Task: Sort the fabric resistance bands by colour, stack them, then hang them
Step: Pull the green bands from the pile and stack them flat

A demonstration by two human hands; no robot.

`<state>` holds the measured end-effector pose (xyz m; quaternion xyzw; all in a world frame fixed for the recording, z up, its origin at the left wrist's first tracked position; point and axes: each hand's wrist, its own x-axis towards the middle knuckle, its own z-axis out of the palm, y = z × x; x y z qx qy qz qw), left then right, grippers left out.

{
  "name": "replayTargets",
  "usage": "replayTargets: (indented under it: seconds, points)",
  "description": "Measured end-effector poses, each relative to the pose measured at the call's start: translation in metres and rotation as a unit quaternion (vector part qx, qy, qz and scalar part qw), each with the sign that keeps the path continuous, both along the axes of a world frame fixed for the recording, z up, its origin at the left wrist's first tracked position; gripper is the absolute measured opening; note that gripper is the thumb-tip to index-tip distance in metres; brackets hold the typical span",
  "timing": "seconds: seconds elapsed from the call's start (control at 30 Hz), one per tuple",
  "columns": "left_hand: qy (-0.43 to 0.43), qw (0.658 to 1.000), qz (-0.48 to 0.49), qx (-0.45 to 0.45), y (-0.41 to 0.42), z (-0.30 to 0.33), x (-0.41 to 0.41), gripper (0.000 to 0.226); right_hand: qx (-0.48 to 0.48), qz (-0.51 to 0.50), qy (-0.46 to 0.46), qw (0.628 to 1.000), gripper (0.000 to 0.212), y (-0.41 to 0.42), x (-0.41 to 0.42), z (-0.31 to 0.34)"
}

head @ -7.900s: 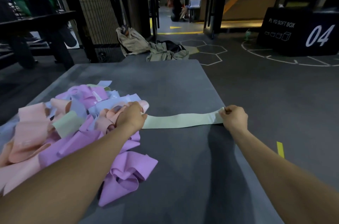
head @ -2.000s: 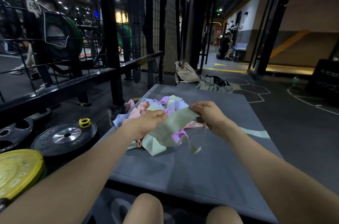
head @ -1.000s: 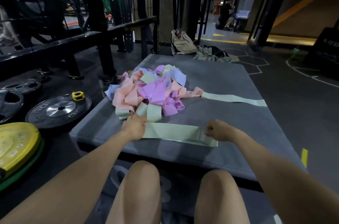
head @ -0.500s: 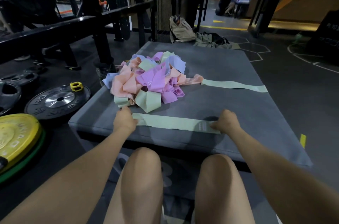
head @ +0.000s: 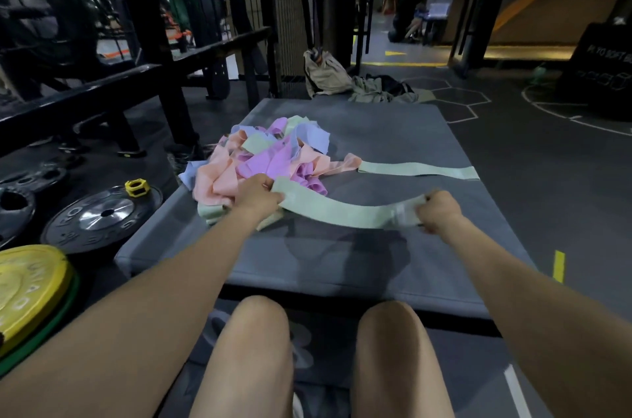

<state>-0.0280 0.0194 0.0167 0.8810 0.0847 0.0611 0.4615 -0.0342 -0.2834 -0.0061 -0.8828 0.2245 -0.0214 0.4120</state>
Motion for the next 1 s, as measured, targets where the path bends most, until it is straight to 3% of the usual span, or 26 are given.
replayTargets:
  seconds: [0.17, 0.53, 0.73, 1.0]
  points:
    - [0.017, 0.997, 0.000, -0.071, -0.061, 0.013, 0.041, 0.015, 0.004, -0.019, -0.047, 0.999, 0.023, -0.053, 0.026, 0.014]
    - [0.011, 0.999, -0.036, -0.034, -0.176, -0.010, 0.175, 0.007, -0.015, -0.156, -0.121, 0.980, 0.023, -0.155, 0.129, 0.002]
    - [0.016, 0.998, -0.032, 0.055, -0.212, -0.039, 0.225, 0.021, -0.021, -0.176, -0.112, 0.978, 0.024, -0.183, 0.163, -0.023]
    - [0.024, 0.983, -0.031, 0.179, -0.203, -0.062, 0.238, 0.014, -0.061, -0.164, -0.112, 0.978, 0.022, -0.184, 0.170, -0.043]
